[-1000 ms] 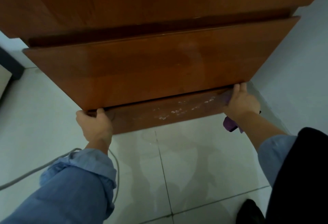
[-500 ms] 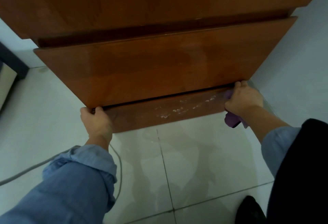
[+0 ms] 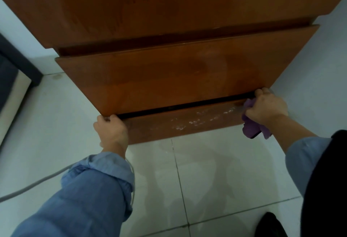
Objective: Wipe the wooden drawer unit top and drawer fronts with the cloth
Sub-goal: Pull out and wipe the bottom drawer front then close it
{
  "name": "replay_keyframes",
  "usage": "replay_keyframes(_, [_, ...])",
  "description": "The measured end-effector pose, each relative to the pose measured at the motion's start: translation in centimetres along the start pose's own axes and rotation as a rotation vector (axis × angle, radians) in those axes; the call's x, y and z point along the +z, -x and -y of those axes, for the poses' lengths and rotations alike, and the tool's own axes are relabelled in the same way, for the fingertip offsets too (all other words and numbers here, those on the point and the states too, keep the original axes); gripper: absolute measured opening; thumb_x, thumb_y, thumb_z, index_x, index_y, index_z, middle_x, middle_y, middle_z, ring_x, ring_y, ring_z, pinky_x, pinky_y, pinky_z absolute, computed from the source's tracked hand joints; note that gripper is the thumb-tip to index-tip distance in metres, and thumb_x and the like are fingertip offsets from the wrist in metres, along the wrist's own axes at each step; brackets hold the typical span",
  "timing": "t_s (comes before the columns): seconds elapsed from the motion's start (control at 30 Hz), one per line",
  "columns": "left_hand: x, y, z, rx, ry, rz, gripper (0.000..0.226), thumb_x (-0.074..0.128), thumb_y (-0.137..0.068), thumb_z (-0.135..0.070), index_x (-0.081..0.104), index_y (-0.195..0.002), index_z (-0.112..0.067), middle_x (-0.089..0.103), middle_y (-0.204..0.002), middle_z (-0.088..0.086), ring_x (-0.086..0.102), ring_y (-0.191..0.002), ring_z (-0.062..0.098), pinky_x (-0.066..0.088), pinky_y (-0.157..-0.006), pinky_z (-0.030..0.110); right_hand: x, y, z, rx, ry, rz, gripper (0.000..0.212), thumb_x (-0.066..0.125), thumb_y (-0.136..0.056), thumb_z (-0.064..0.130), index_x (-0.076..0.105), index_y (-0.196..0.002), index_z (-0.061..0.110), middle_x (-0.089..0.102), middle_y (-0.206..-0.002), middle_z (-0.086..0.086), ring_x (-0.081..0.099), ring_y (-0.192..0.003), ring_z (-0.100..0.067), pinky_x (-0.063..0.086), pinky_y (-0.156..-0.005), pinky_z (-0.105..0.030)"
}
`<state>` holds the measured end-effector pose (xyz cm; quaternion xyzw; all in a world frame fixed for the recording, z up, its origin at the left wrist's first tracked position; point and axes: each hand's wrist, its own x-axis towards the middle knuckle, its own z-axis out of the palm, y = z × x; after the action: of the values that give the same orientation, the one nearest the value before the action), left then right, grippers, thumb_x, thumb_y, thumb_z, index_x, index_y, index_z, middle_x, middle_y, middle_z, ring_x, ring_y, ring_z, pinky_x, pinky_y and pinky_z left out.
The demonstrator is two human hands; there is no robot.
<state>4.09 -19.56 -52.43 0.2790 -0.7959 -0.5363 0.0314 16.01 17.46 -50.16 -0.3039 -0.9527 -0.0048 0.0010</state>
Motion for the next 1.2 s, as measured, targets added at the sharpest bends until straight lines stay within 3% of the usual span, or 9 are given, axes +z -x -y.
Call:
replay_keyframes(0.23, [-0.6, 0.4, 0.1, 0.0, -0.141, 0.04, 0.028, 0.034, -0.081, -0.037, 0.044, -0.102, -0.021, 0.05, -0.115, 0.01, 0.055, -0.102, 0.035, 0.042, -0.099, 0.055, -0.2, 0.3, -0.4, -0.017, 0.013, -0.005, 0.037, 0.048, -0.09, 0.034, 0.049, -0.112, 0.004, 0.049, -0.115, -0.017, 0.058, -0.095, -0.039, 0.047, -0.072, -0.04])
replay_keyframes(0.47, [-1.4, 1.2, -0.1, -0.077, -0.272, 0.074, 0.059, 0.032, -0.078, -0.035, 0.047, -0.131, -0.017, 0.047, -0.133, 0.012, 0.05, -0.115, 0.042, 0.039, -0.103, 0.055, -1.0, 1.2, -0.6, 0.03, 0.037, 0.0, 0.033, 0.056, -0.081, 0.032, 0.058, -0.105, 0.009, 0.056, -0.107, -0.013, 0.06, -0.093, -0.037, 0.046, -0.07, -0.036])
replay_keyframes(0.77, [-1.0, 3.8, -0.4, -0.041, -0.374, -0.113, 0.045, 0.034, -0.093, -0.032, 0.047, -0.128, -0.008, 0.046, -0.131, 0.015, 0.044, -0.123, 0.036, 0.031, -0.104, 0.048, -1.4, 2.3, -0.9, 0.125, -0.148, 0.08, 0.033, 0.054, -0.086, 0.029, 0.054, -0.113, 0.009, 0.048, -0.12, -0.019, 0.057, -0.101, -0.043, 0.048, -0.083, -0.044])
replay_keyframes(0.83, [-0.6, 6.1, -0.2, 0.101, -0.402, -0.166, 0.051, 0.034, -0.081, -0.03, 0.048, -0.123, -0.005, 0.047, -0.126, 0.017, 0.042, -0.121, 0.035, 0.028, -0.101, 0.047, -2.3, 3.8, -1.1, 0.265, -0.391, 0.027, 0.038, 0.053, -0.084, 0.028, 0.051, -0.115, 0.006, 0.045, -0.121, -0.024, 0.056, -0.103, -0.044, 0.046, -0.089, -0.043])
replay_keyframes(0.9, [0.0, 8.0, 0.1, 0.192, -0.449, -0.142, 0.058, 0.034, -0.069, -0.029, 0.046, -0.121, -0.006, 0.044, -0.125, 0.018, 0.04, -0.12, 0.035, 0.027, -0.101, 0.048, -3.5, 5.7, -1.2, 0.41, -0.949, 0.036, 0.031, 0.047, -0.086, 0.026, 0.054, -0.099, -0.001, 0.058, -0.102, -0.025, 0.068, -0.09, -0.026, 0.053, -0.077, -0.026])
replay_keyframes(0.97, [0.6, 9.6, 0.1, 0.221, -0.506, -0.057, 0.057, 0.038, -0.068, -0.03, 0.045, -0.119, -0.009, 0.041, -0.125, 0.018, 0.037, -0.12, 0.036, 0.028, -0.101, 0.047, -4.5, 8.1, -1.3, 0.511, -1.651, 0.327, 0.022, 0.039, -0.089, 0.015, 0.055, -0.088, 0.0, 0.068, -0.067, -0.018, 0.069, -0.053, -0.015, 0.053, -0.047, -0.018])
replay_keyframes(1.0, [0.9, 10.3, 0.2, 0.234, -0.555, 0.006, 0.053, 0.043, -0.072, -0.032, 0.044, -0.12, -0.011, 0.039, -0.126, 0.017, 0.036, -0.12, 0.035, 0.028, -0.101, 0.046, -4.3, 9.1, -1.7, 0.489, -1.929, 0.456, 0.021, 0.047, -0.082, 0.015, 0.056, -0.095, 0.001, 0.07, -0.065, -0.015, 0.069, -0.052, -0.019, 0.055, -0.046, -0.023])
replay_keyframes(1.1, [2.2, 11.9, 0.3, 0.378, -0.716, 0.184, 0.049, 0.056, -0.081, -0.031, 0.04, -0.125, -0.016, 0.033, -0.131, 0.011, 0.031, -0.122, 0.033, 0.027, -0.101, 0.046, -1.9, 10.3, -3.2, 0.437, -2.343, 0.427, 0.069, 0.08, -0.038, 0.017, 0.063, -0.104, 0.006, 0.073, -0.084, -0.012, 0.072, -0.07, -0.025, 0.06, -0.063, -0.035])
replay_keyframes(1.2, [3.1, 12.7, -0.1, 0.545, -0.847, 0.287, 0.056, 0.052, -0.086, -0.036, 0.033, -0.137, -0.021, 0.027, -0.143, 0.006, 0.022, -0.135, 0.029, 0.02, -0.109, 0.049, -1.0, 11.9, -1.8, 0.469, -2.595, 0.38, 0.026, 0.067, -0.057, 0.021, 0.075, -0.078, 0.007, 0.073, -0.079, -0.012, 0.072, -0.069, -0.026, 0.06, -0.063, -0.04])
